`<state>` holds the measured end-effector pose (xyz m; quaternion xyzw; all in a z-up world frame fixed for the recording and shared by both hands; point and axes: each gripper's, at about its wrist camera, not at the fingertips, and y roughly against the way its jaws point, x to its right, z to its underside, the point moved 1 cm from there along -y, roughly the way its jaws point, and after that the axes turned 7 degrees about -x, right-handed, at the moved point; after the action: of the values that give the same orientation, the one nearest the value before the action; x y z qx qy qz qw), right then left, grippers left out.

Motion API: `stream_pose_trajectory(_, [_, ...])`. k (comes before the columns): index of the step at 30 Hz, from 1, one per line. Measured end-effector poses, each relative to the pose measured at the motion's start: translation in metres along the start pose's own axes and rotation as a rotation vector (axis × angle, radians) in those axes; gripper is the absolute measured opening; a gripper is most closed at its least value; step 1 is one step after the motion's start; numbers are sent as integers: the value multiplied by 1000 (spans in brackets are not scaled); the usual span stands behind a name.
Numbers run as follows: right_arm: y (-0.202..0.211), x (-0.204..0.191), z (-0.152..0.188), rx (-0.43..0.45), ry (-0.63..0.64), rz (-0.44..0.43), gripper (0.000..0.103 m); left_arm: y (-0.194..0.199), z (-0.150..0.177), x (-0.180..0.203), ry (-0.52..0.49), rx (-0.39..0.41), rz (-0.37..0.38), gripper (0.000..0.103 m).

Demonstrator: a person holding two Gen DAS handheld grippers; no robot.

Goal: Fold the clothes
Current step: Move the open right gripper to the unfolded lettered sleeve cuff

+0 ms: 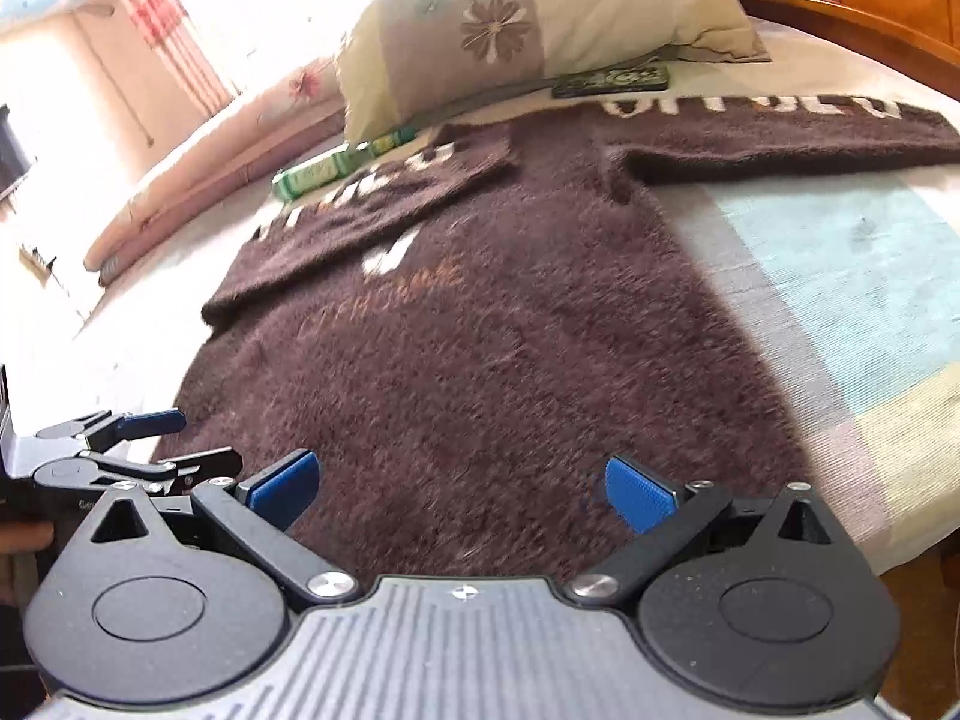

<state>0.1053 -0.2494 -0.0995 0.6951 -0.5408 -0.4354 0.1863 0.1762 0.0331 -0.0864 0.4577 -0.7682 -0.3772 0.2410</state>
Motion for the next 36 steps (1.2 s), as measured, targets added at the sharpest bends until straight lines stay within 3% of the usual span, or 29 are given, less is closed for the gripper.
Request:
stream_pose_trajectory(9, [12, 70, -47, 60, -57, 51, 103, -30, -35, 50, -71, 7, 92, 102])
stream_pose_trajectory(14, [14, 117, -97, 121, -30, 84, 103, -46, -52, 60, -81, -5, 73, 102])
stream_pose_trajectory(19, [-5, 183, -159, 185, -112, 164, 103, -61, -68, 64, -79, -9, 47, 102])
stream_pose_trajectory(24, [-30, 223, -205, 237, -133, 215, 103, -76, -79, 75, -84, -25, 41, 102])
stream_pose_trajectory(29, [-59, 250, -208, 188, -183, 232, 103, -87, -82, 88, -105, -48, 46, 102])
stream_pose_trajectory(36, [-47, 248, -191, 213, -124, 217, 103, -89, -81, 97, -118, -68, 29, 102])
